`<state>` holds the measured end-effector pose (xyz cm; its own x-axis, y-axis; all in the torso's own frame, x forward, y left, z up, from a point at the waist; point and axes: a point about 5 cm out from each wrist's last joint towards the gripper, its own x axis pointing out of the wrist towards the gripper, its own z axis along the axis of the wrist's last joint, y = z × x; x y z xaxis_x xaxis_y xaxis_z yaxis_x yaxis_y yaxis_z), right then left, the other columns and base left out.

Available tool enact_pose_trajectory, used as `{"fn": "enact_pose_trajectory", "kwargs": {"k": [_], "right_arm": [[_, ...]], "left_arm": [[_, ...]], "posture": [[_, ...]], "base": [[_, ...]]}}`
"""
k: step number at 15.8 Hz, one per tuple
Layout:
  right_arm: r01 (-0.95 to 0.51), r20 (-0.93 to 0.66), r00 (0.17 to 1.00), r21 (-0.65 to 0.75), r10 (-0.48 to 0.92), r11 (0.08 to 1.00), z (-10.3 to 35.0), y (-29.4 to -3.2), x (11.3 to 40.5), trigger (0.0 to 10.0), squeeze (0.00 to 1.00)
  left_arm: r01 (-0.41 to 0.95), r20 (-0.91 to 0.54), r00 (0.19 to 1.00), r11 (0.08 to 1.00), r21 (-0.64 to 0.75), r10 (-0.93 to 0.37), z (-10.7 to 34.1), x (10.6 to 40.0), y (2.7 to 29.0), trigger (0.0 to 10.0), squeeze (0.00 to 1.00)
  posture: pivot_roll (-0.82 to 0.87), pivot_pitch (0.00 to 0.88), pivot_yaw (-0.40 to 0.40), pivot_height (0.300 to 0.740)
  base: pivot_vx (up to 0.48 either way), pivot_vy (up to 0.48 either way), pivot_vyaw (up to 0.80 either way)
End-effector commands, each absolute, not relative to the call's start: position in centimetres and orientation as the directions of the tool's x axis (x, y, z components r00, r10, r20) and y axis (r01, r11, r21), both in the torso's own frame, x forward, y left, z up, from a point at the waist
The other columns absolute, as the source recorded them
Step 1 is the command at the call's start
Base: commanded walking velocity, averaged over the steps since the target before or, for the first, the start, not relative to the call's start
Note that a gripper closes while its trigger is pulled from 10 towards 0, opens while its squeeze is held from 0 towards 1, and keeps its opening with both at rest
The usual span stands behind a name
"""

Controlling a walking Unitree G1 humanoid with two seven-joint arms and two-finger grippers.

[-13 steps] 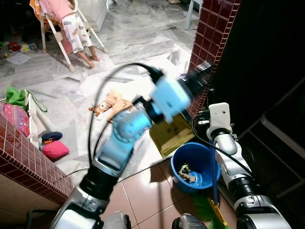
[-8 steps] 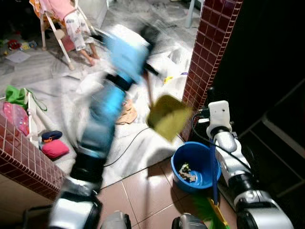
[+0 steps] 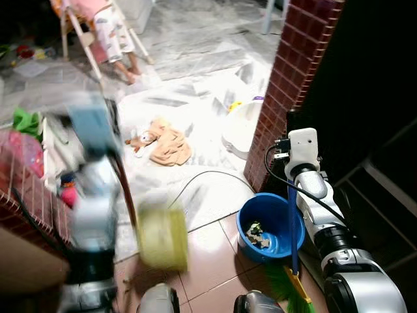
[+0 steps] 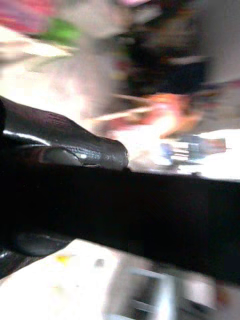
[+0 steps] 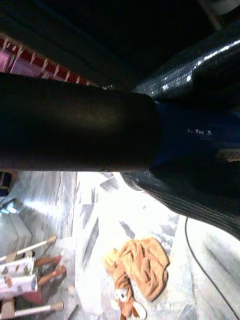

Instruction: Sweep floor

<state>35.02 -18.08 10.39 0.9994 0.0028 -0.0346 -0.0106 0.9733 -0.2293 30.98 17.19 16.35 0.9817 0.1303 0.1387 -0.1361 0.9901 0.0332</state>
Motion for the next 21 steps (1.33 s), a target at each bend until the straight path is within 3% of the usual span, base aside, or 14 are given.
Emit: {"fn": "enact_pose_trajectory", "kwargs": {"k": [1,6,10,21], "right_arm": [[-0.021,0.03,0.999,-0.195,0.027,0.981,11.7,-17.3,35.7,10.0,0.0],[-0.031,0.115,0.992,-0.127,0.046,0.991,14.4,-15.2,37.7,10.0,0.0],[-0.036,0.176,0.982,-0.16,0.064,0.986,16.7,-14.4,38.9,10.0,0.0],[-0.109,0.012,0.993,-0.236,0.115,0.966,11.5,-19.3,35.8,10.0,0.0]], "left_arm": [[-0.086,0.278,0.957,0.996,0.003,0.082,19.5,31.1,15.6,10.0,0.0],[-0.04,0.201,0.978,0.998,-0.057,0.051,17.8,30.5,13.3,10.0,0.0],[-0.03,0.188,0.981,0.997,-0.068,0.042,17.6,30.0,13.0,10.0,0.0],[-0.02,0.04,0.999,0.993,-0.12,0.025,15.4,29.6,11.7,10.0,0.0]], "posture": [[0.0,0.057,-0.002,0.731],[0.01,0.057,0.004,0.731],[0.04,0.052,0.002,0.731],[0.0,0.068,0.014,0.731]], "base": [[0.0,0.0,0.0],[0.0,0.0,0.0],[0.0,0.0,0.0],[0.0,0.0,0.0]]}}
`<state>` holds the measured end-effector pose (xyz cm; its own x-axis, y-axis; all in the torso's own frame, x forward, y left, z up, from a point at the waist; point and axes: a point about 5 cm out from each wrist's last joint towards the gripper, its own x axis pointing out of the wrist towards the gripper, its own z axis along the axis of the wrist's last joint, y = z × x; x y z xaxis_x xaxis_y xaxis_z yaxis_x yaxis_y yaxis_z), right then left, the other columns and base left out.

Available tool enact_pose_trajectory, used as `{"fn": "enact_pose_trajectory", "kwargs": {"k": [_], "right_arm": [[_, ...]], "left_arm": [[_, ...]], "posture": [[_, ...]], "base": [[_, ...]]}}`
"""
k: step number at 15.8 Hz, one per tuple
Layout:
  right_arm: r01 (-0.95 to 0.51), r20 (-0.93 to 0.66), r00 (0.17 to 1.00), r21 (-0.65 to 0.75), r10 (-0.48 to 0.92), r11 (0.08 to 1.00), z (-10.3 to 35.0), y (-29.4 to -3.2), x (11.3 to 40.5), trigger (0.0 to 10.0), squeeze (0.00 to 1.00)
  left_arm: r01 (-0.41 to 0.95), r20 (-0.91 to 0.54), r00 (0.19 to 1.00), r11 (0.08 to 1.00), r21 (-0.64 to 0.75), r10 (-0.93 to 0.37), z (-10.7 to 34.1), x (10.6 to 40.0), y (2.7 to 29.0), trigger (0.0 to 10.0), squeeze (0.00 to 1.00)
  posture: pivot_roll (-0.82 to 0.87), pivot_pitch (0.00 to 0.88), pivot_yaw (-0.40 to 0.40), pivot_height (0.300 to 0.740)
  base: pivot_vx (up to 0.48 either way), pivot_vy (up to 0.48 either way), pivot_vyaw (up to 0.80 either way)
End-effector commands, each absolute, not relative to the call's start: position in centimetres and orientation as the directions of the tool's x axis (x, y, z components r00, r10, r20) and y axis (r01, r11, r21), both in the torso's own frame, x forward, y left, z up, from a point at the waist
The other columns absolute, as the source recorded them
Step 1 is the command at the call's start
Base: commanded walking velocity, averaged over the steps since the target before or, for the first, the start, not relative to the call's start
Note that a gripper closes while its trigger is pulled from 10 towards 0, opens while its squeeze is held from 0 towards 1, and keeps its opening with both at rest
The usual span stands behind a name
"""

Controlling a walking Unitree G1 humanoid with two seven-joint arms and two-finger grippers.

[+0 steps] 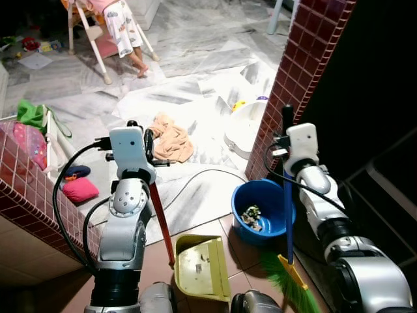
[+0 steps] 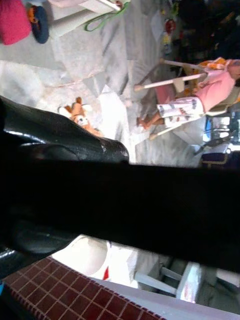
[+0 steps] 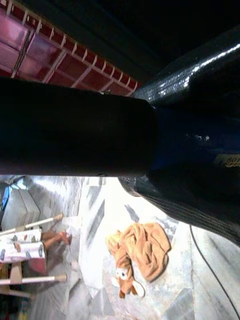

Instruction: Sweep floor

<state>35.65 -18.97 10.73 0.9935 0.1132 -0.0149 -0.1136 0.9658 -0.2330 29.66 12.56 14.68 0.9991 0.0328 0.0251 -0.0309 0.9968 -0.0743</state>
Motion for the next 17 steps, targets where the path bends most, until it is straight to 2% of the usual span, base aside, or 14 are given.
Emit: {"fn": "enact_pose_trajectory", "kwargs": {"k": [1,3,7,9,17], "right_arm": [[-0.108,0.011,0.993,-0.232,0.114,0.967,11.4,-19.3,35.8,10.0,0.0],[-0.147,0.027,0.988,-0.193,0.155,0.97,11.1,-18.4,35.2,10.0,0.0],[-0.21,0.021,0.976,-0.153,0.216,0.966,9.6,-15.7,33.3,10.0,0.0],[-0.242,0.04,0.968,-0.125,0.249,0.962,9.7,-13.8,32.4,10.0,0.0],[-0.242,0.03,0.969,-0.054,0.243,0.969,10.4,-11.9,32.5,10.0,0.0]], "left_arm": [[-0.02,0.032,0.999,0.992,-0.122,0.024,15.4,29.6,11.5,10.0,0.0],[0.023,0.059,0.998,0.997,-0.077,-0.018,15.4,29.1,11.2,10.0,0.0],[0.017,0.019,1.0,0.99,-0.137,-0.015,14.5,28.6,11.5,10.0,0.0],[0.035,0.023,0.999,0.993,-0.113,-0.033,14.4,28.1,11.5,10.0,0.0],[0.012,0.015,1.0,0.997,-0.073,-0.011,14.0,28.1,11.4,10.0,0.0]], "posture": [[0.0,0.068,0.014,0.731],[0.0,0.065,0.013,0.731],[0.0,0.069,0.005,0.731],[0.0,0.076,0.003,0.731],[0.01,0.084,0.001,0.731]], "base": [[0.0,0.0,0.0],[0.0,0.0,0.0],[0.0,0.0,0.0],[0.0,0.0,0.0],[-0.036,0.0,0.0]]}}
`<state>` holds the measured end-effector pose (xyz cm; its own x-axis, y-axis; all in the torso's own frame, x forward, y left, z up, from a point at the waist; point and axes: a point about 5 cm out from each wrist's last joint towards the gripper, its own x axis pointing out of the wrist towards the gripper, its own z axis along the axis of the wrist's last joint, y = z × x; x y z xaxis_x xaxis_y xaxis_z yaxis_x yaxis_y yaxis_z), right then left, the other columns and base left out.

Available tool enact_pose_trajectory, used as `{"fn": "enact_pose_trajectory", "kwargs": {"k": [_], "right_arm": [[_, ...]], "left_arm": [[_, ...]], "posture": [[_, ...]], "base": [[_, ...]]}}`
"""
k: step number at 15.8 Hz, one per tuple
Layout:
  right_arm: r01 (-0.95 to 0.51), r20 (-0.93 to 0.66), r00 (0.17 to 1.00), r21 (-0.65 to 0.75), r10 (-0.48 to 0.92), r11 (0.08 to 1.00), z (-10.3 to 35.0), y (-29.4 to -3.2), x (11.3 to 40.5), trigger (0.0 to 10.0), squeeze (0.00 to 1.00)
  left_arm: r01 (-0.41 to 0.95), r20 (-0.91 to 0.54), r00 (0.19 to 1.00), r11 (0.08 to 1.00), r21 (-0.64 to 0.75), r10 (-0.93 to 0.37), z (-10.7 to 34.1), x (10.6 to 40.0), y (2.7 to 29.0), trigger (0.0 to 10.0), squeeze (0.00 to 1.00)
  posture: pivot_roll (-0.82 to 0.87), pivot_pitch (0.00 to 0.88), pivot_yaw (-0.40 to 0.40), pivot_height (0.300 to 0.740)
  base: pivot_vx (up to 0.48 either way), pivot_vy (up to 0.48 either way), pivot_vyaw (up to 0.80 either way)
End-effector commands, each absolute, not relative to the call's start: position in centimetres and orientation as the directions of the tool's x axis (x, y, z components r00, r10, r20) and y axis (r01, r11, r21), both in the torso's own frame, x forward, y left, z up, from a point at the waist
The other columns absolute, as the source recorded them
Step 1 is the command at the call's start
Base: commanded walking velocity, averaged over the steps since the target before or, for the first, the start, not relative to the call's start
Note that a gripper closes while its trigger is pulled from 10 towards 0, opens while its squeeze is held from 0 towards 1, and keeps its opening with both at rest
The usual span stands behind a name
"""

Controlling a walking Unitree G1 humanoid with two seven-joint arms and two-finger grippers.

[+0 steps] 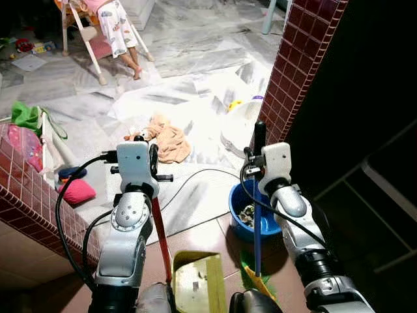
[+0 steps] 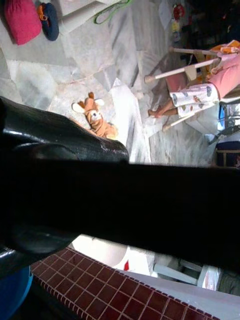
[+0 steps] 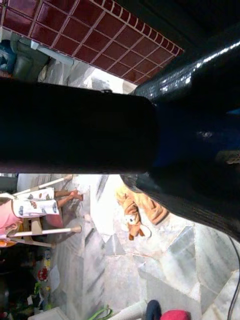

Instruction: Sweep floor

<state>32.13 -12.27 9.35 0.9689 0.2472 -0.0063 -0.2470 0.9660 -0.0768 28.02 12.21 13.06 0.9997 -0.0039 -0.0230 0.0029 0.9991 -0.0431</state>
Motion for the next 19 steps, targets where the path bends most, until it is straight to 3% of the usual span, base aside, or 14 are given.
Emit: {"fn": "enact_pose_trajectory", "kwargs": {"k": [1,7,19], "right_arm": [[-0.243,0.029,0.969,-0.051,0.245,0.969,10.4,-11.8,32.5,10.0,0.0],[-0.289,0.027,0.957,-0.019,0.29,0.957,10.6,-9.4,32.5,10.0,0.0],[-0.289,0.048,0.956,-0.027,0.29,0.957,11.1,-9.4,33.2,10.0,0.0]], "left_arm": [[0.012,0.013,1.0,0.997,-0.072,-0.011,13.9,28.1,11.3,10.0,0.0],[0.015,0.029,0.999,0.997,-0.072,-0.013,14.5,28.6,11.2,10.0,0.0],[0.031,0.057,0.998,0.996,-0.079,-0.027,15.2,29.5,10.7,10.0,0.0]], "posture": [[0.01,0.084,0.001,0.731],[0.02,0.072,-0.003,0.731],[0.02,0.051,-0.002,0.731]], "base": [[-0.289,0.0,0.0],[-0.324,0.0,0.0],[-0.31,0.0,0.0]]}}
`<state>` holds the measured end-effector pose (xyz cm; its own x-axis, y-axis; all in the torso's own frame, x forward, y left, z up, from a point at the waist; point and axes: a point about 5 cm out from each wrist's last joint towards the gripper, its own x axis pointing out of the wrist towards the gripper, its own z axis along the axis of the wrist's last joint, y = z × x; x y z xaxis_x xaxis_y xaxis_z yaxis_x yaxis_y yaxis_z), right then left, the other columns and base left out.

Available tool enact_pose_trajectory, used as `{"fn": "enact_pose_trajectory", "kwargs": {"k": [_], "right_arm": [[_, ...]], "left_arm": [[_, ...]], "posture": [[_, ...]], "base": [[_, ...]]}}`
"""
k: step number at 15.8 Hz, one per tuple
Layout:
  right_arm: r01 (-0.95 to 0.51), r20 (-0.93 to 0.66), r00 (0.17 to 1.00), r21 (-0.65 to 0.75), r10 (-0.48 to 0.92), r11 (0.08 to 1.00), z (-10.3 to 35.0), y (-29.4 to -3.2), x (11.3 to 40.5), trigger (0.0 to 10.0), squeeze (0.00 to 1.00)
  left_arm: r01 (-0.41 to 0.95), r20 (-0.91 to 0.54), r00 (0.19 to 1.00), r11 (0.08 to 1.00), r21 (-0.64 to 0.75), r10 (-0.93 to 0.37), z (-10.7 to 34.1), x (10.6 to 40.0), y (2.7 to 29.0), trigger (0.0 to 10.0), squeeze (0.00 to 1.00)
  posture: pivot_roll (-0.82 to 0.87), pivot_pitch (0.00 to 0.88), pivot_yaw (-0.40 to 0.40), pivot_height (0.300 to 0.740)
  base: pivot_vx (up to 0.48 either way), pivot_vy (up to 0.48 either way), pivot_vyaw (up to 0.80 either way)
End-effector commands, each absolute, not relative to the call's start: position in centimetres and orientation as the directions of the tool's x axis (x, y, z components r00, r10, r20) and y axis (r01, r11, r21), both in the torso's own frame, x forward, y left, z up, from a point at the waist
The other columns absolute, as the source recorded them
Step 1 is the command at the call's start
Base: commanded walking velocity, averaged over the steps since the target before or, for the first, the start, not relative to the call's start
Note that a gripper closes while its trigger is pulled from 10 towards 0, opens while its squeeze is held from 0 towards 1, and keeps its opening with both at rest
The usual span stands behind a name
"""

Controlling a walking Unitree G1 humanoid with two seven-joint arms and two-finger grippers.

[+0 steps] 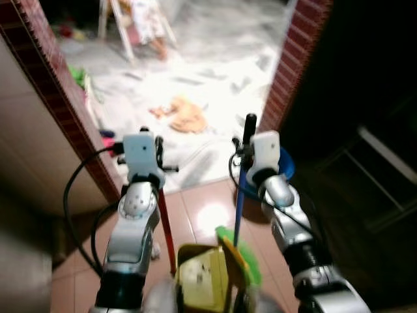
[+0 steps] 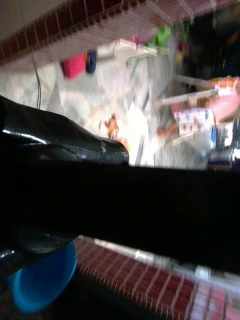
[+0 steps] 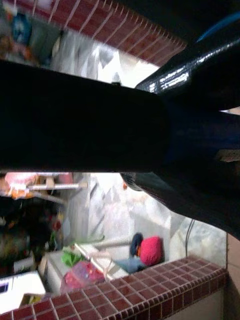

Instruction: Sweep floor

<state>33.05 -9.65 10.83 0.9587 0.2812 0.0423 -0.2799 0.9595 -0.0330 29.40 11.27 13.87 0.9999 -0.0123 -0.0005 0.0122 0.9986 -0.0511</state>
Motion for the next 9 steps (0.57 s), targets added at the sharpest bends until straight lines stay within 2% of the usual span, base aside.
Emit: {"fn": "enact_pose_trajectory", "kwargs": {"k": [1,7,9], "right_arm": [[-0.29,0.053,0.955,-0.017,0.291,0.957,11.2,-9.2,33.2,10.0,0.0],[-0.324,0.06,0.944,-0.015,0.325,0.946,11.2,-8.2,33.2,10.0,0.0],[-0.317,0.056,0.947,-0.022,0.317,0.948,11.2,-8.2,33.3,10.0,0.0]], "left_arm": [[0.03,0.058,0.998,0.996,-0.079,-0.025,15.2,29.5,10.7,10.0,0.0],[0.025,0.065,0.998,0.996,-0.087,-0.019,15.4,29.7,10.5,10.0,0.0],[0.006,0.08,0.997,0.997,-0.081,0.001,15.6,29.8,10.7,10.0,0.0]], "posture": [[0.03,0.054,0.002,0.731],[0.03,0.057,-0.006,0.731],[0.03,0.061,-0.007,0.731]], "base": [[-0.285,0.0,0.0],[-0.275,0.0,0.0],[0.0,0.0,0.0]]}}
